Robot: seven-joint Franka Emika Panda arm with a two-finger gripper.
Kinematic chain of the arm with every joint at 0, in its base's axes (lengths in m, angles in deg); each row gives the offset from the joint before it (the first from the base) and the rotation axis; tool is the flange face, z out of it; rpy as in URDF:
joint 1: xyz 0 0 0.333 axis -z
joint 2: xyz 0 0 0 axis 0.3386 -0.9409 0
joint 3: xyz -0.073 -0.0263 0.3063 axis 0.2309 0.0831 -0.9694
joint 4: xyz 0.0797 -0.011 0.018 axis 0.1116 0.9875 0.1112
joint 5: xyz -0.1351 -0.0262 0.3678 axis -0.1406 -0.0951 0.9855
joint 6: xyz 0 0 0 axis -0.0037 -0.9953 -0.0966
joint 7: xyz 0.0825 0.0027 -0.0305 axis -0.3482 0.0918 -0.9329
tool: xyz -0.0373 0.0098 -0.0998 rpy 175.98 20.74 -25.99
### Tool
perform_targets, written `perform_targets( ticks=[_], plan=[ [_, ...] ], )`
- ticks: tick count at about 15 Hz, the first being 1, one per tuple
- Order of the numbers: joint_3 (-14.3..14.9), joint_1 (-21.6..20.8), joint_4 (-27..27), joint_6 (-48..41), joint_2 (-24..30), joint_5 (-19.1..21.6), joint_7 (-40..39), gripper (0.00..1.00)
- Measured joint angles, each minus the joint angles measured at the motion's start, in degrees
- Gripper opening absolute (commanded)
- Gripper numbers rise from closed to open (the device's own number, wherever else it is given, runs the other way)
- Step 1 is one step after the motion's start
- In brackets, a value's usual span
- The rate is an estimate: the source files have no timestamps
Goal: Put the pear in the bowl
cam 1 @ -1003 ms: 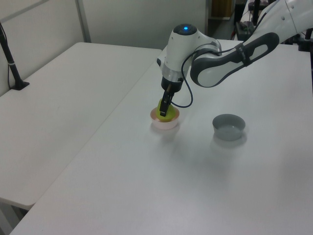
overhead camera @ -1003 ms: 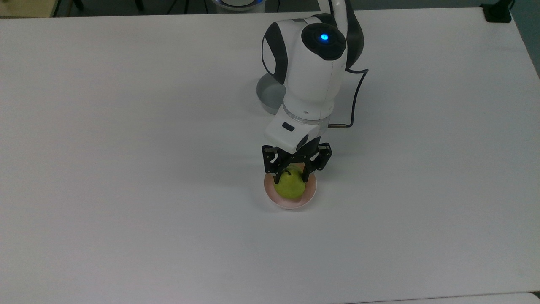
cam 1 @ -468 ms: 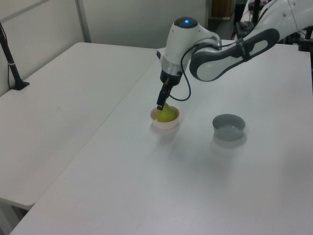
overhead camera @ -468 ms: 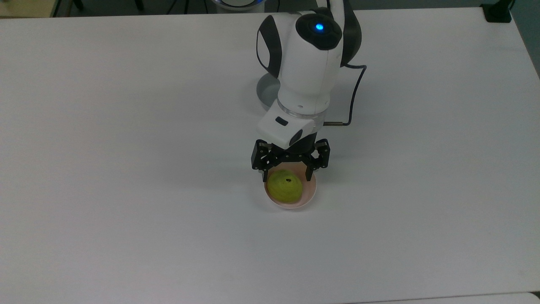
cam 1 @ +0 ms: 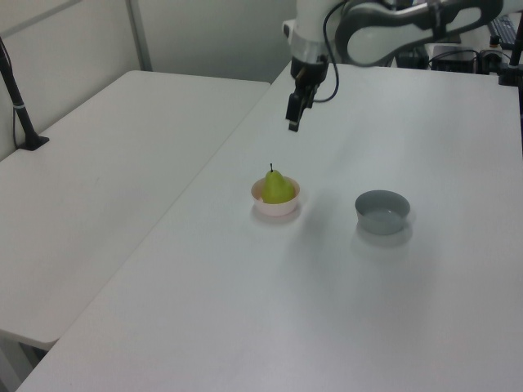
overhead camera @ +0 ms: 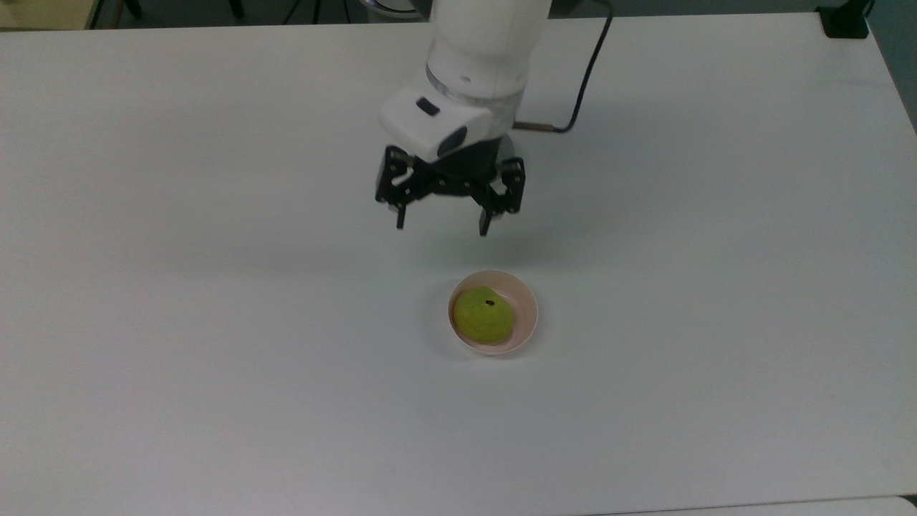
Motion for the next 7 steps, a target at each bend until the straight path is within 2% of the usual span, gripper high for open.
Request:
perform_targets(
  ticks=[3, 7],
  plan=[
    [0.0, 0.7, 0.3, -7.8, 4.6, 0.0, -0.8, 1.0],
    [0.0, 0.9, 4.1, -12.3, 10.8, 0.9, -0.9, 1.0]
  ],
)
